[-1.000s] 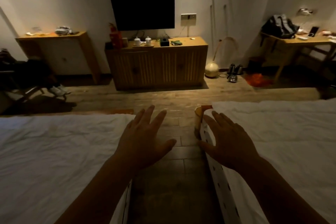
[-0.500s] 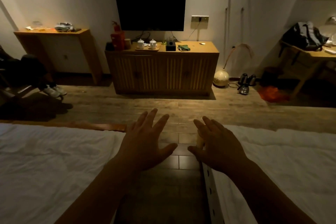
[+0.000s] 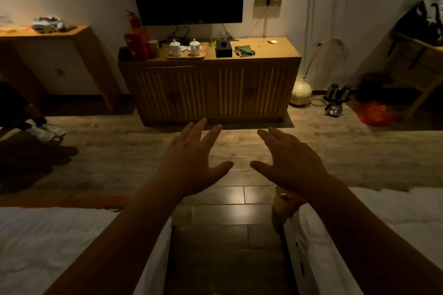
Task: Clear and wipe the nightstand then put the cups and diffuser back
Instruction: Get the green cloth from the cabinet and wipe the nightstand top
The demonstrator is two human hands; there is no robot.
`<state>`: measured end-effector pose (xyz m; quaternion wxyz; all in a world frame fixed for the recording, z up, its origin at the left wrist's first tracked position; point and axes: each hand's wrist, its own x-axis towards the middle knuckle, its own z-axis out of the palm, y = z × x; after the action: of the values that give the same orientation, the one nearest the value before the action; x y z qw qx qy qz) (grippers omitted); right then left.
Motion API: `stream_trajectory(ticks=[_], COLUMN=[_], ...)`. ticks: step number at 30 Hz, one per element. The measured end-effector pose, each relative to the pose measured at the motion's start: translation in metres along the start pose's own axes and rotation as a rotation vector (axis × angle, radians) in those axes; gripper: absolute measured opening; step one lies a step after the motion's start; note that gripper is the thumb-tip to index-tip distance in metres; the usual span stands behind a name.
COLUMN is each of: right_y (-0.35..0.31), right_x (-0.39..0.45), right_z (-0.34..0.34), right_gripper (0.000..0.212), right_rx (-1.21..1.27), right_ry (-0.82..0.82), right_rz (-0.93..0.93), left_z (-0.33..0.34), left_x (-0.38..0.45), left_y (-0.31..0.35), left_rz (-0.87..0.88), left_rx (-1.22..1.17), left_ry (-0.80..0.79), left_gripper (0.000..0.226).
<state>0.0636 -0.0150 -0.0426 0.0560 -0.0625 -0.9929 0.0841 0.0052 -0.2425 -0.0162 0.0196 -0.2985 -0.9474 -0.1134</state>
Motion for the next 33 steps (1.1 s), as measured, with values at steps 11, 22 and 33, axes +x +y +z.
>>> stream_trajectory(ticks=[11, 22, 33], right_y=[0.071, 0.177, 0.230], right_x=[0.236, 0.492, 0.740], right_z=[0.037, 0.037, 0.091], right_gripper=[0.085, 0.079, 0.081], right_rx=[0.027, 0.018, 0.030], right_ry=[0.011, -0.023, -0.109], right_rz=[0.043, -0.004, 0.051], left_z=[0.033, 0.060, 0.119], left_x=[0.255, 0.521, 0.771], left_y=[-0.071, -0.093, -0.180], left_rz=[0.012, -0.017, 0.018], left_rx=[0.025, -0.018, -0.003], left_ry=[0.018, -0.003, -0.017], left_gripper=[0.091, 0.090, 0.089])
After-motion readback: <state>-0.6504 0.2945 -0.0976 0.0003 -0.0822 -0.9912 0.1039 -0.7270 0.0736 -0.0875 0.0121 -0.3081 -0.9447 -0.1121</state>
